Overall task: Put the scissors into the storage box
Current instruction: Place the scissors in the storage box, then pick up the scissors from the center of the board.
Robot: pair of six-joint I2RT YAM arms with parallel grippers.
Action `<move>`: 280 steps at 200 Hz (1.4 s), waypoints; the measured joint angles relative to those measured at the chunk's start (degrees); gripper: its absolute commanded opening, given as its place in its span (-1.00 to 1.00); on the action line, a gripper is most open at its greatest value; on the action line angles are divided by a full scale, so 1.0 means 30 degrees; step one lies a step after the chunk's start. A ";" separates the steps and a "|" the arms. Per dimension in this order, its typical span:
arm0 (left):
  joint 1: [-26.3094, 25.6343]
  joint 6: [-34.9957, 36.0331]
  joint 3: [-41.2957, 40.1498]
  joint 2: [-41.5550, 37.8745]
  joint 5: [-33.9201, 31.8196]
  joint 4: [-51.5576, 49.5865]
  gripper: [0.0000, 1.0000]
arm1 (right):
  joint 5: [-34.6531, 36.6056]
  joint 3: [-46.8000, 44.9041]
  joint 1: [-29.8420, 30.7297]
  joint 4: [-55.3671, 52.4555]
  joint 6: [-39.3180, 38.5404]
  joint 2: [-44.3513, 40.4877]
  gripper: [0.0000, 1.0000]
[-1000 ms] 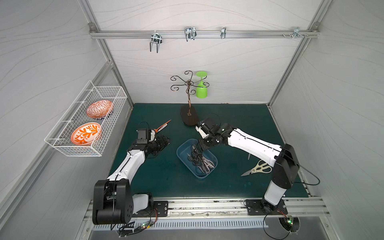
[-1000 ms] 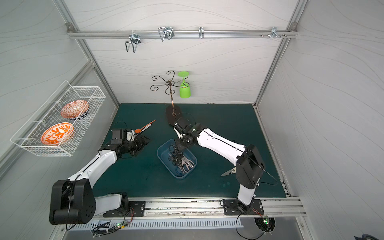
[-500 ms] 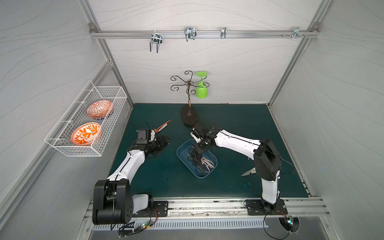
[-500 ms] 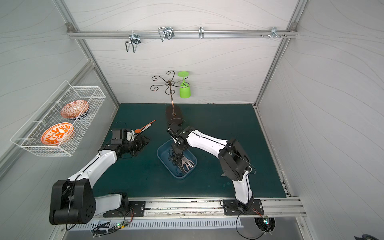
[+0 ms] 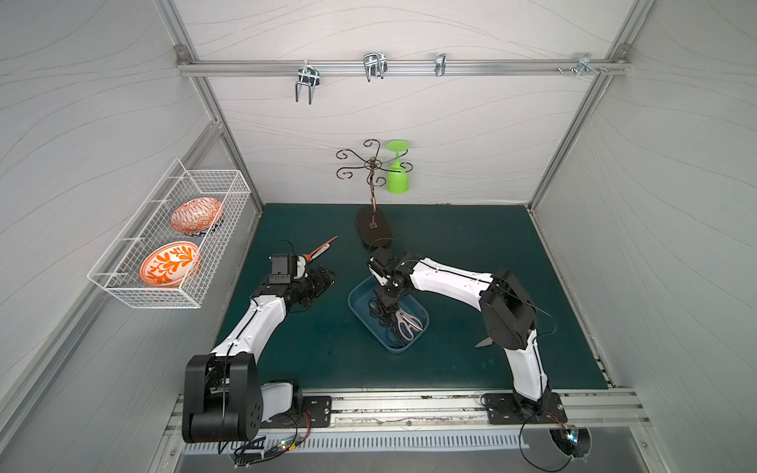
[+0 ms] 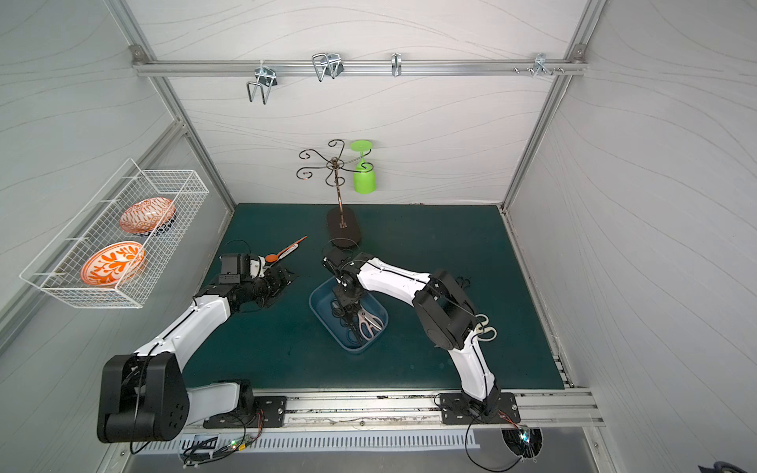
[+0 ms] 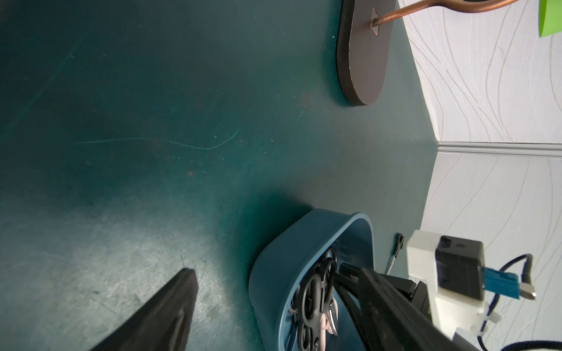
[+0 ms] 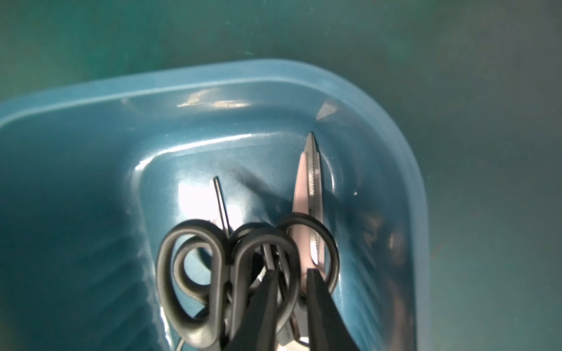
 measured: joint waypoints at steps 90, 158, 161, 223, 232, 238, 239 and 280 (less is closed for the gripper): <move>0.0000 -0.0124 -0.0022 0.0000 0.0211 0.0284 0.74 | -0.1610 -0.1049 -0.3920 0.0095 0.1319 -0.6164 -0.27; 0.0000 -0.0357 -0.0182 0.0000 0.0503 0.0692 0.74 | -0.2455 -0.4794 -1.3347 0.0051 0.2885 -0.8954 -0.31; 0.0000 -0.0364 -0.0182 0.0000 0.0503 0.0692 0.74 | -0.2375 -0.4976 -1.3668 -0.0015 0.2878 -0.8910 -0.31; -0.0029 -0.0415 -0.0182 0.0029 0.0576 0.0867 0.74 | -0.2178 -0.7023 -1.8221 0.0211 0.2878 -0.6885 -0.43; -0.0051 -0.0423 -0.0182 0.0036 0.0568 0.0874 0.74 | -0.2127 -0.7147 -1.8593 0.0233 0.2863 -0.6448 -0.43; -0.0066 -0.0415 -0.0182 0.0044 0.0576 0.0889 0.74 | -0.2076 -0.7206 -1.8739 0.0277 0.2863 -0.6215 -0.43; -0.0066 -0.0423 -0.0182 0.0044 0.0576 0.0889 0.74 | -0.2069 -0.7227 -1.8768 0.0291 0.2863 -0.6156 -0.43; -0.0138 -0.0423 -0.0182 0.0131 0.0576 0.0984 0.74 | -0.1807 -0.7730 -1.9358 0.0648 0.2841 -0.5406 -0.48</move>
